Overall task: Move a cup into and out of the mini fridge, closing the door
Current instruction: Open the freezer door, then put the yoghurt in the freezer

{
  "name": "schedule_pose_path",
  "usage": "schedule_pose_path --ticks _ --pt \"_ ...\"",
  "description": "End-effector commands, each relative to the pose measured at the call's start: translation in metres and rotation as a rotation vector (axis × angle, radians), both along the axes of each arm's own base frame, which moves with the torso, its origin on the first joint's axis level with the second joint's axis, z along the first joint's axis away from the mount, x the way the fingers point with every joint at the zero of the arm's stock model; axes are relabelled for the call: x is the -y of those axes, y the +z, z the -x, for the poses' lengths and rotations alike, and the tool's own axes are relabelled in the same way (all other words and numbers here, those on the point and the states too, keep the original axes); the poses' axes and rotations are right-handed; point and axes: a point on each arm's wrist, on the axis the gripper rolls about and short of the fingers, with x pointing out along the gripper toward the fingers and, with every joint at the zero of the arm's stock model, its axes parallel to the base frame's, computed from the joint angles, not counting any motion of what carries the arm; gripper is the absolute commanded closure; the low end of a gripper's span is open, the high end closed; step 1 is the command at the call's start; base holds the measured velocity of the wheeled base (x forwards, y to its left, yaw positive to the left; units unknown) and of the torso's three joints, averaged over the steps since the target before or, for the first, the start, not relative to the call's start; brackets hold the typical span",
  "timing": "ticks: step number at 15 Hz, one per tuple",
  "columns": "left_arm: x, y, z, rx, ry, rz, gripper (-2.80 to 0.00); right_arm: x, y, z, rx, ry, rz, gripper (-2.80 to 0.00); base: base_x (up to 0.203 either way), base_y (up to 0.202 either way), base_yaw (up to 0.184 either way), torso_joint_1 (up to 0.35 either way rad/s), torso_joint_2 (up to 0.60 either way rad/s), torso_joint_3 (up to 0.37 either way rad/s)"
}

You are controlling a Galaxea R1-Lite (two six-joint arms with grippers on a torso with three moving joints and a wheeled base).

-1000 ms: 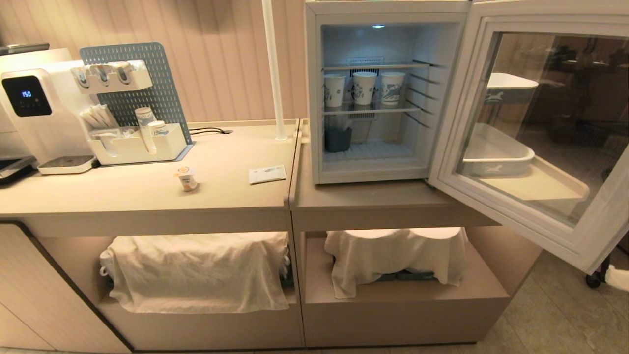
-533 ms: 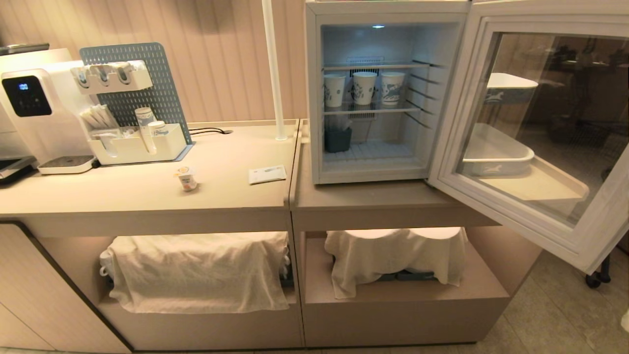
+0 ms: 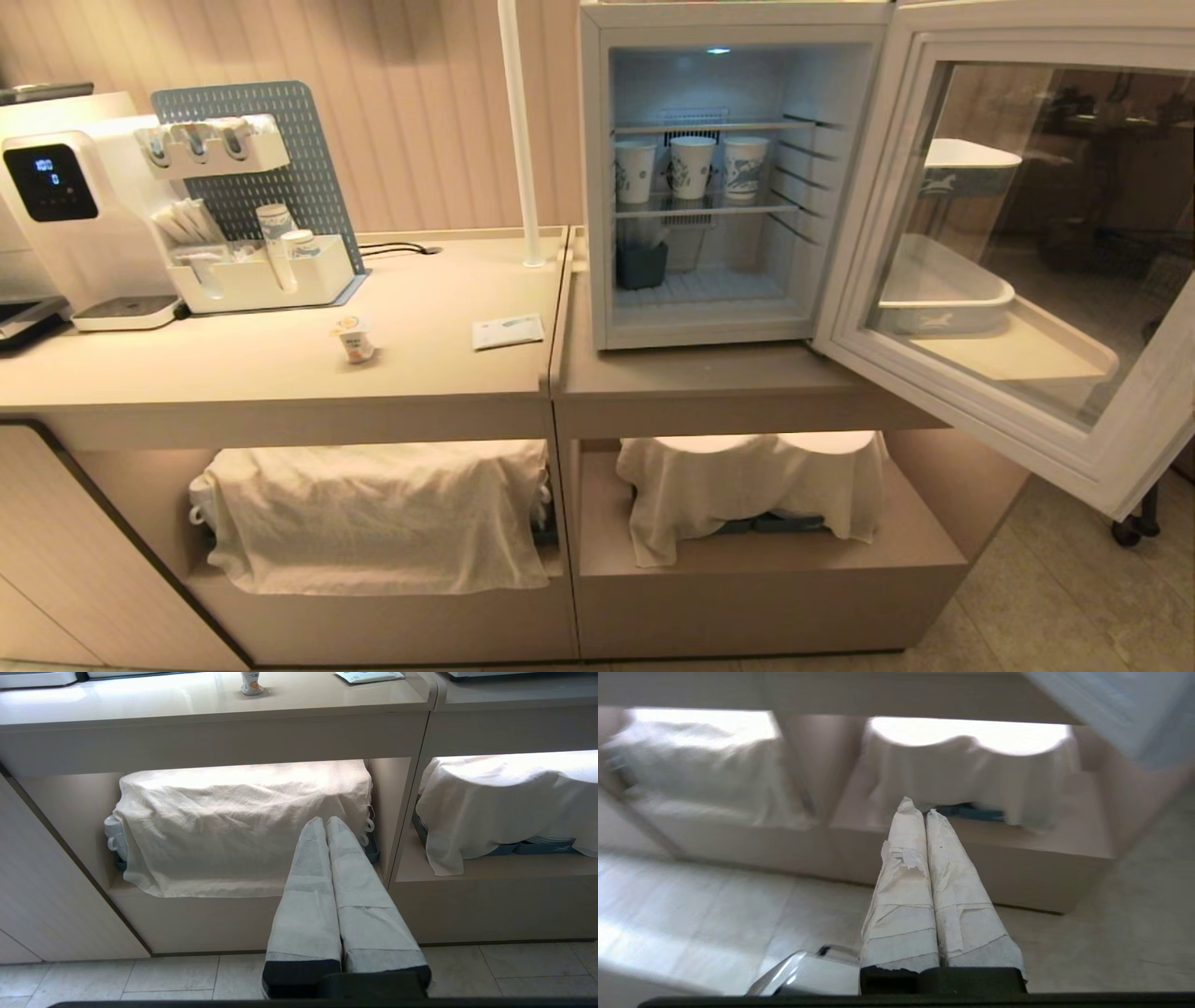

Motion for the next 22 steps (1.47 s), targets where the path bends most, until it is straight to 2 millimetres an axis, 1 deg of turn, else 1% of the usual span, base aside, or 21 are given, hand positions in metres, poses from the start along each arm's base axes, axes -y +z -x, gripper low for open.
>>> schedule_pose_path --ticks 1,4,5,6,8,11,14,17,22 --pt "0.0 0.0 0.0 -0.001 0.001 0.0 0.0 0.002 -0.013 0.007 0.044 -0.091 0.022 0.0 0.0 0.0 0.0 0.0 0.0 0.0" --pt "0.0 0.0 0.0 0.0 0.0 0.0 0.0 0.003 -0.03 0.014 0.018 -0.121 0.061 0.0 0.0 0.0 0.0 0.0 0.0 0.0" --pt "0.0 0.0 0.0 0.0 0.001 0.0 0.0 0.005 -0.036 0.015 0.023 -0.169 0.087 0.0 0.0 0.0 0.0 0.0 0.0 0.0" --pt "0.0 0.0 0.0 0.0 0.002 0.0 0.0 0.006 -0.039 0.018 0.043 -0.213 0.096 0.0 0.0 0.0 0.0 0.0 0.0 0.0" --pt "0.0 0.0 0.0 0.0 0.0 0.0 0.0 0.006 -0.045 0.024 0.097 -0.243 0.093 0.0 0.0 0.0 0.0 0.0 0.0 0.0" --pt "0.0 0.0 0.0 0.0 0.0 0.0 0.0 0.007 -0.046 0.024 0.133 -0.262 0.046 0.0 0.0 0.0 0.0 0.0 0.0 0.0" --pt "0.0 0.0 0.0 0.0 0.001 0.0 0.0 0.006 -0.05 0.02 0.164 -0.23 0.086 0.0 0.0 0.0 0.0 0.0 0.0 0.0" --pt "0.0 0.0 0.0 0.0 0.0 0.0 0.0 0.006 -0.052 0.015 0.244 -0.222 0.06 0.0 0.0 0.0 0.0 0.0 0.0 0.0" --pt "0.0 0.0 0.0 0.0 0.0 0.0 0.0 0.006 -0.054 0.015 0.229 -0.224 0.067 0.0 0.0 0.0 0.0 0.0 0.0 0.0"
